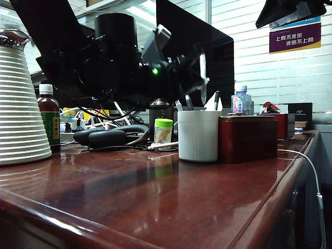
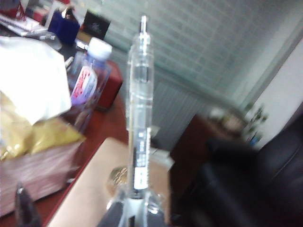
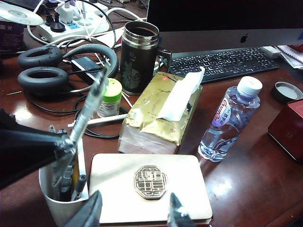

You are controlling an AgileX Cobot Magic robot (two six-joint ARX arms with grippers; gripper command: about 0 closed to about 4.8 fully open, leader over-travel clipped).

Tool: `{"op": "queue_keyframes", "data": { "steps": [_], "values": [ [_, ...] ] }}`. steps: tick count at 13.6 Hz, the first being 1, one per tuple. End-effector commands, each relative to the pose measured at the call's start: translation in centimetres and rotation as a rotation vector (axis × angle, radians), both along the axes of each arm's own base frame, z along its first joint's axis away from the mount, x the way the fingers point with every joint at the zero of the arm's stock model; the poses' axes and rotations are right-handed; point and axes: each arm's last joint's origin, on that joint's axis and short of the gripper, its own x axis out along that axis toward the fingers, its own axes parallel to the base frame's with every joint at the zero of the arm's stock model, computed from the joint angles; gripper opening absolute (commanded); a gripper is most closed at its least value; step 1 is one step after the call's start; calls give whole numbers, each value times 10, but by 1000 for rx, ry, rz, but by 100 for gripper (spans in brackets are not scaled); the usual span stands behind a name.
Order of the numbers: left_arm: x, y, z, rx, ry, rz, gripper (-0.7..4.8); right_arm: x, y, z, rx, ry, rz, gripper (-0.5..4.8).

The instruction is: Pick up all the pens on the desk and put them into the pen holder one by one.

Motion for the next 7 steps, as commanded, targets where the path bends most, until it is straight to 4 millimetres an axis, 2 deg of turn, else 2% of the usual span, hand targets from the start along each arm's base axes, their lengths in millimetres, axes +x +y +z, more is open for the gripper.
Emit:
{"op": "queue_keyframes", "data": {
  "steps": [1,3,4,5,7],
  "values": [
    [-1,-1,-2,69,-22,-12,-6,-1,0,4,4,-24,1,184],
    [-1,-2,-9,118,28,-36,1,-1,0,5,5,-27,1,184],
    [-1,-2,-10,122,34,-41,34,-1,0,5,5,-27,1,184],
    [-1,-2,-10,127,35,-40,143,-1,0,5,5,-28,1,184],
    [-1,-2,-10,135,26,-39,144,-1,0,5,5,-29,1,184]
  ]
}}
